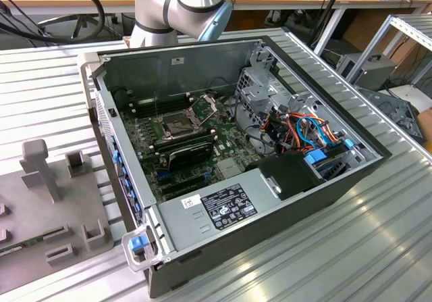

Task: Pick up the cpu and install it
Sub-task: 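Pick up the cpu and move it towards the insertion slot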

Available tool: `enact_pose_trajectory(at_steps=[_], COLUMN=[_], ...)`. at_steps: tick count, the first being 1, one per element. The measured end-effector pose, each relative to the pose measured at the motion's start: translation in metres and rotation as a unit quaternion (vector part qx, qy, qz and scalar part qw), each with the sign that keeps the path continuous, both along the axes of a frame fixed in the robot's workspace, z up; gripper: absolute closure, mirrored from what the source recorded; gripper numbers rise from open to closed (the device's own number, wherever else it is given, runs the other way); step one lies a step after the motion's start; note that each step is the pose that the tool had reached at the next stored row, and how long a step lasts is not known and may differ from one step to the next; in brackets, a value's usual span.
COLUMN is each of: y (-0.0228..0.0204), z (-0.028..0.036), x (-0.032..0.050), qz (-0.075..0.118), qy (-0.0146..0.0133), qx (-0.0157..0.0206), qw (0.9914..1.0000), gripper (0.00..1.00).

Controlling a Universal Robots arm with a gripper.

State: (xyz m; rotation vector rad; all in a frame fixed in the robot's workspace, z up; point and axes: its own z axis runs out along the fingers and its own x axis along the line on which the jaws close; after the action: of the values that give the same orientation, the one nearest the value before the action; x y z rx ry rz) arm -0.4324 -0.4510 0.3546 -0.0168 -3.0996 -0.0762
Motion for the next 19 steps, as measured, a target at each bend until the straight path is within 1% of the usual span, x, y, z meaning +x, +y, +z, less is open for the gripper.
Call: enact_pose_trajectory(at_steps=[19], y=[0.0], z=[0.0041], x=[0.0], qz=[0.0], qy=[0.0], qx=[0.0], qw=[1.0], gripper=[0.45])
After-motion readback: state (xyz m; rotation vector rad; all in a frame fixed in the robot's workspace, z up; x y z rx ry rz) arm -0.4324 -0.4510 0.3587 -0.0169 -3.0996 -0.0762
